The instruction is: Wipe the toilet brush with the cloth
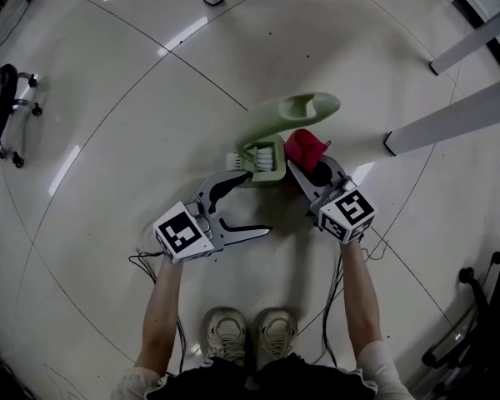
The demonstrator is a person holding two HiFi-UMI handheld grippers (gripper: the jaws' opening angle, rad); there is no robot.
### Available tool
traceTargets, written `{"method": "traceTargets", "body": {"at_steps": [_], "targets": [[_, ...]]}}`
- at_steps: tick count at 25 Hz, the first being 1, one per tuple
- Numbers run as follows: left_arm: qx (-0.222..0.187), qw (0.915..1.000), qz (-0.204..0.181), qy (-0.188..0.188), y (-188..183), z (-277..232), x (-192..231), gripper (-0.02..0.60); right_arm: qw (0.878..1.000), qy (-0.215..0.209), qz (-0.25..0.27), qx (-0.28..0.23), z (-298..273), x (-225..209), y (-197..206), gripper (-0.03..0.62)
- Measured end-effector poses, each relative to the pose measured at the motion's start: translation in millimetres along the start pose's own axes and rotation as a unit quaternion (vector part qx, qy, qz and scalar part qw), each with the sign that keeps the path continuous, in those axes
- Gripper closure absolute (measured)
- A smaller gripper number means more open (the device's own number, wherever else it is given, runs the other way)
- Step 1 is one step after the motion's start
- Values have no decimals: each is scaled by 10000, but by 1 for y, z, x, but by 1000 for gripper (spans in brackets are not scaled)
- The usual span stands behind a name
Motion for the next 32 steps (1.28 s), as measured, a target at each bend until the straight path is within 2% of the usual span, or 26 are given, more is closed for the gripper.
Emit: {"method": "traceTargets", "body": {"at_steps": [5, 10, 14, 16, 18, 20, 22, 27, 32], "targets": [[-18, 10000, 50, -30, 2, -1, 0, 153, 9998, 64, -180, 1, 20, 23, 7, 562], [-52, 9999, 71, -66, 3, -2, -1, 153, 9983, 4, -578, -77, 36, 52, 12, 562], [-180, 9993, 133, -303, 4, 6, 3, 153, 9973, 417, -593, -61, 40, 78, 12, 562], [-486, 9971, 263, -516, 4, 19, 3, 153, 9976, 530, -424, -151, 35, 98, 7, 562], [-675, 9946, 352, -708, 5, 33, 3, 153, 9983, 519, 9, -262, 20, 115, -1, 562], [-717, 9926, 397, -895, 8, 46, 6, 153, 9975, 413, 564, -114, -1, 128, -5, 562], [-838, 9895, 490, -1073, 10, 60, 11, 153, 9954, 355, 891, 74, -26, 140, -5, 562], [-975, 9851, 574, -1299, 10, 80, 18, 153, 9883, 769, 1287, 294, -52, 137, -9, 562], [-1199, 9827, 742, -1198, 10, 79, 20, 153, 9876, 901, 1235, 349, -34, 123, -5, 562]]}}
Point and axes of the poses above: the fingertips, and each gripper's own axes: z backward along the fingers, x to its left, y out of its underside, the point moved 7 cm from there along z, backward along the fingers, and after that the axes turned 14 degrees about z, right-handed, at the moved point
